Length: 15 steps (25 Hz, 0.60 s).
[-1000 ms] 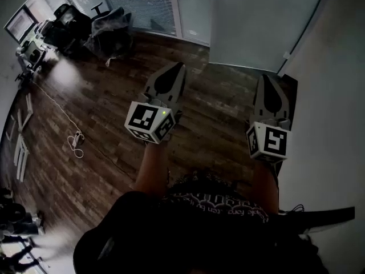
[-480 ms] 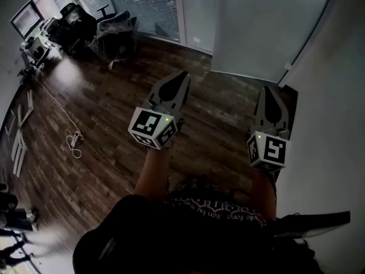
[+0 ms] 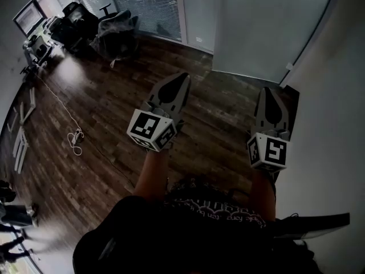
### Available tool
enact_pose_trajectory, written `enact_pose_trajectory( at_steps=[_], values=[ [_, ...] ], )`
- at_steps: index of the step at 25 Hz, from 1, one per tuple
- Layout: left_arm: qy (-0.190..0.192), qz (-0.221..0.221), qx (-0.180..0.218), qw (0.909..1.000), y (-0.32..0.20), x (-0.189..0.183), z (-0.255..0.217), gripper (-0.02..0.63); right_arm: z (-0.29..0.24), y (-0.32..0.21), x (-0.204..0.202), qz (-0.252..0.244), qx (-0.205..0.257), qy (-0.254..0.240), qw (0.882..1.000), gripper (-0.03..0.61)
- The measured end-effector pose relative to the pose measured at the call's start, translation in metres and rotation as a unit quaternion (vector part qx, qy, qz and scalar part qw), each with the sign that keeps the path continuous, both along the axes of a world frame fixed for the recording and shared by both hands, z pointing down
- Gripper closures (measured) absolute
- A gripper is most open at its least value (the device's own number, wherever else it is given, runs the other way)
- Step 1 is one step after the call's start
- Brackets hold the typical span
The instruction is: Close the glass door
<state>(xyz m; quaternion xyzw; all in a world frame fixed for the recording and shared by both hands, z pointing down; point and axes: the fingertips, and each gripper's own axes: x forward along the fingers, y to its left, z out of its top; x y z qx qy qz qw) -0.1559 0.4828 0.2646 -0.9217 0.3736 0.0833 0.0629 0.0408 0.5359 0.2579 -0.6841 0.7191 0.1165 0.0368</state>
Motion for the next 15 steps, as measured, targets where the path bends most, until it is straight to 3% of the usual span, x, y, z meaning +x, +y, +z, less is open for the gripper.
enact_pose_trajectory(
  at_steps=[7, 15],
  values=[
    [-0.001, -0.012, 0.004, 0.9999, 0.009, 0.019, 0.002, 0.612, 0.004, -0.004, 0.014, -0.017, -0.011, -0.006, 1.0, 0.575],
    [-0.025, -0.045, 0.007, 0.9986, 0.005, 0.012, 0.009, 0.612, 0.019, -0.02, 0.02, -0.037, -0.021, -0.029, 0.999, 0.575]
  ],
)
